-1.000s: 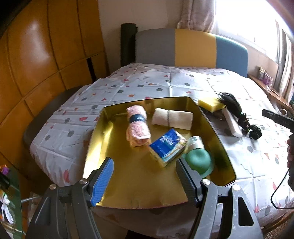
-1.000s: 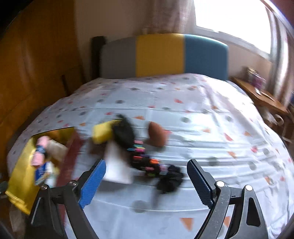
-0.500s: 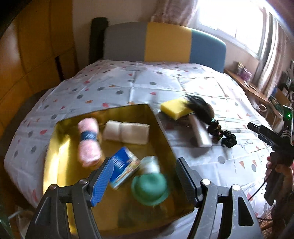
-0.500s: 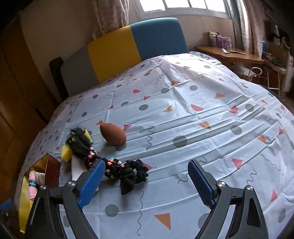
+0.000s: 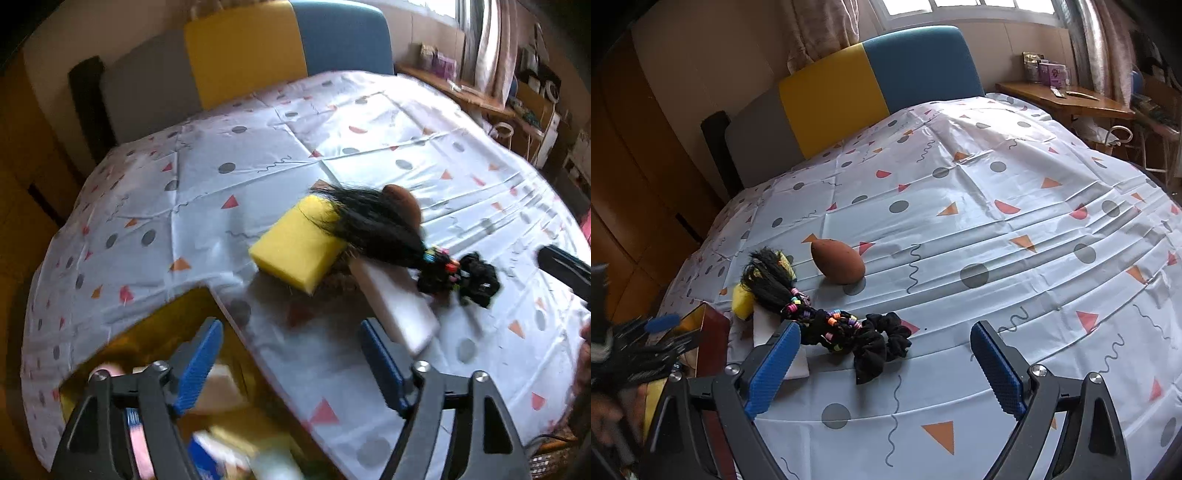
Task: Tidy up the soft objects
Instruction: 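Move the right tool toward the black beaded hair tuft while the left tool moves toward the yellow sponge, then grasp the black beaded hair tuft with the right tool while the left tool approaches the yellow sponge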
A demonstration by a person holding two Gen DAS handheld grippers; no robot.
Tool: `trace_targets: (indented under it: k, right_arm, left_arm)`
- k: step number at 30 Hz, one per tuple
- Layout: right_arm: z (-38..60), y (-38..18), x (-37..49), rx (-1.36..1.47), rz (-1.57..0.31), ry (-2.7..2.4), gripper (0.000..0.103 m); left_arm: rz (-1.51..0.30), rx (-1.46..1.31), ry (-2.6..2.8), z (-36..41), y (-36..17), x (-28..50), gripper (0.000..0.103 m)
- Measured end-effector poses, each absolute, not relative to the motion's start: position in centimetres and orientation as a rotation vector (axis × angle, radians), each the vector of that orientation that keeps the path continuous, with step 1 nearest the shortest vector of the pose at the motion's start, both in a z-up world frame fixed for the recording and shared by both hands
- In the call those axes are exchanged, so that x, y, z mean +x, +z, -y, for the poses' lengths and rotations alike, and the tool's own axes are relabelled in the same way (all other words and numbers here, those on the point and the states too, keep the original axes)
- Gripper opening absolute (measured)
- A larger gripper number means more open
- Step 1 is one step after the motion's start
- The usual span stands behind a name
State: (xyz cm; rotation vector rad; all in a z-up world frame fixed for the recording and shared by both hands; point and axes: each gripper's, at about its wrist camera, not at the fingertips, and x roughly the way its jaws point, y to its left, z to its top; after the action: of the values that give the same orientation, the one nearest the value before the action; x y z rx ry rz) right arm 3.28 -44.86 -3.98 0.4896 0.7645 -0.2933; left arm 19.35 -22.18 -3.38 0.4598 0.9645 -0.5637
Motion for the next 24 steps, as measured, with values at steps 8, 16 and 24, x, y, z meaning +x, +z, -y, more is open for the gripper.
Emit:
trace_targets:
  k: [8, 16, 24]
  right_arm:
    - [44.9, -4.3, 3.7, 0.53, -0.78, -0.252, 0.095]
    - [45.3, -4.4, 3.7, 0.564, -0.781, -0.242, 0.096]
    - [45.6, -4.2, 3.6, 0.552, -0.768, -0.273, 0.097]
  left_arm:
    - [-0.987, 0.615, -0.597, 25.8, -6.0, 23.7, 0.084]
    - [-1.009, 0.648, -0.673, 28.2, -7.9, 26.3, 0.085]
    - [-0.997, 0.561, -0.706, 27.9, -7.9, 24.9, 0.05]
